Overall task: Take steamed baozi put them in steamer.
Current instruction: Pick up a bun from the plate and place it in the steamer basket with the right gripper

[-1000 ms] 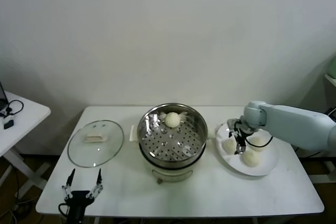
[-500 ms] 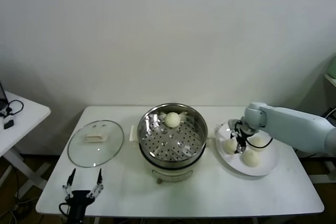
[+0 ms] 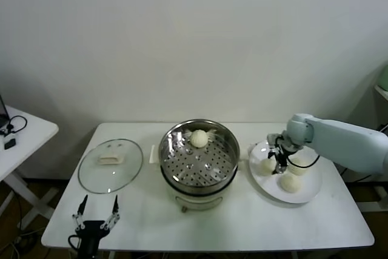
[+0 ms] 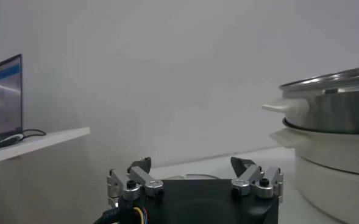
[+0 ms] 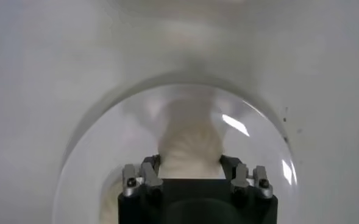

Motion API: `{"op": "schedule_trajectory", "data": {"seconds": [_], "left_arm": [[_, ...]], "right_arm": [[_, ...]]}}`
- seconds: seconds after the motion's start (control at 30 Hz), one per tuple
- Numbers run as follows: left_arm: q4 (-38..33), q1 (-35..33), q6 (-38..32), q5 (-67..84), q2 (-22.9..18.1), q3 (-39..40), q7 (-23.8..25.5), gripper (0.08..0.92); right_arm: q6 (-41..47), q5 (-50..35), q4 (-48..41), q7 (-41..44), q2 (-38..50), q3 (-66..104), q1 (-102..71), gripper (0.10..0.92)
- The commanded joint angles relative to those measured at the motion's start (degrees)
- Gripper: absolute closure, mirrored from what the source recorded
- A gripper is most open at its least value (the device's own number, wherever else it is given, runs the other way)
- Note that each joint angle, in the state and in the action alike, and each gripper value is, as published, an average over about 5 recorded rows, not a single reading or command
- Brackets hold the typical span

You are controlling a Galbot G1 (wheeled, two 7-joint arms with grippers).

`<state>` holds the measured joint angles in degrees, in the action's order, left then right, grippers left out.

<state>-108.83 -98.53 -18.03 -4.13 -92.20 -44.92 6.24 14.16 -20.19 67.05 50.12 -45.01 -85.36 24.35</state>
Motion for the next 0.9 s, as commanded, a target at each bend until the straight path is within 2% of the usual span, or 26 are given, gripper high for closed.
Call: {"op": "schedule_trajectory", "data": {"seconds": [0.03, 0.23, 0.4, 0.7, 0.9], "left_arm": [[-0.07, -0.11, -0.02, -0.32, -1.57, 0.18, 0.0, 0.177], [-0.51, 0.14, 0.29, -0.33, -1.7, 0.34, 0.02, 0.177], [-0.36, 0.22, 0.23, -0.03, -1.49, 0.37, 0.0, 0.177], [-1.03, -0.05, -0.06, 0.14, -0.96, 0.34, -0.04, 0.177], [-1.52, -0.26, 0.06, 0.73, -0.62, -0.19, -0.02, 0.177]], "right_arm": [[-2.07, -8.88, 7.51, 3.65, 2.58, -11.77, 20.31, 0.355], [-2.69, -17.78, 11.8, 7.41, 0.27, -18.6, 37.19, 0.355], [-1.18, -24.89, 15.01, 7.59, -3.85, -14.62, 42.64, 0.355], [5.27, -30.26, 21.14, 1.2, -12.82, -1.64, 34.84, 0.35], [7.58, -27.44, 19.54, -2.18, -18.14, -0.08, 25.82, 0.347]]}}
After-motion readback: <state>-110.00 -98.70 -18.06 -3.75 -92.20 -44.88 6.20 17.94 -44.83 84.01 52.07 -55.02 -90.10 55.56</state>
